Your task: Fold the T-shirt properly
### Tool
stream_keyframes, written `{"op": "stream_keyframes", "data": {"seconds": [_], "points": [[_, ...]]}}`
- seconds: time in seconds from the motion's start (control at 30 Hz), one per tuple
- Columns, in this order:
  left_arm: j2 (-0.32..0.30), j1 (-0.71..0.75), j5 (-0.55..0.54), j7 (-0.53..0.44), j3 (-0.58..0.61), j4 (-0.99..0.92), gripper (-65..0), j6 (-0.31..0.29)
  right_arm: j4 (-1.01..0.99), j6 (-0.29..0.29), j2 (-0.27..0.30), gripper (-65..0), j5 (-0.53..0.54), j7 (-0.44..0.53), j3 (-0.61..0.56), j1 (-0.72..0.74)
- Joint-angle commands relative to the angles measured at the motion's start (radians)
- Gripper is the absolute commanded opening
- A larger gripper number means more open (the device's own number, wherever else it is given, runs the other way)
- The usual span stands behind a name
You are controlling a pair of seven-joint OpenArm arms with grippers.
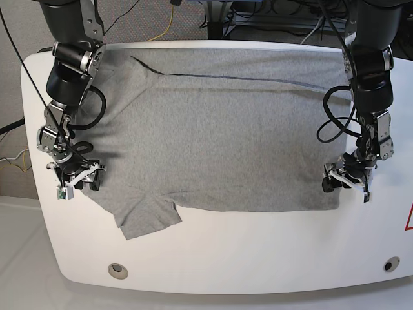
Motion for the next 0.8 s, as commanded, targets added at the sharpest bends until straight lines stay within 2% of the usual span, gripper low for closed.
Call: {"op": "stream_keyframes", "data": {"seconds": [0.0, 0.2, 0.53, 0.77], "points": [[-0.01, -0.03, -0.009, 0.004, 0.002, 0.008, -26.4, 0.0, 0.023, 0.009, 0.014, -34.6, 0.016, 0.037, -0.011, 0.042], [-0.008, -0.031, -0.009, 0.009, 0.004, 0.007, -26.7, -0.001, 0.022, 0.008, 0.014, -34.6, 0.016, 0.039, -0.015, 0.043], [0.003, -0.028, -0.015, 0.022, 0.006, 0.011, -32.1, -0.001, 0.022, 0.001, 0.013, -34.3, 0.015, 0.056, -0.027, 0.035], [0.008, -0.022, -0.012, 0.005, 0.009, 0.008, -27.9, 0.008, 0.027, 0.007, 0.012, -34.1, 0.013, 0.044, -0.021, 0.033]]}}
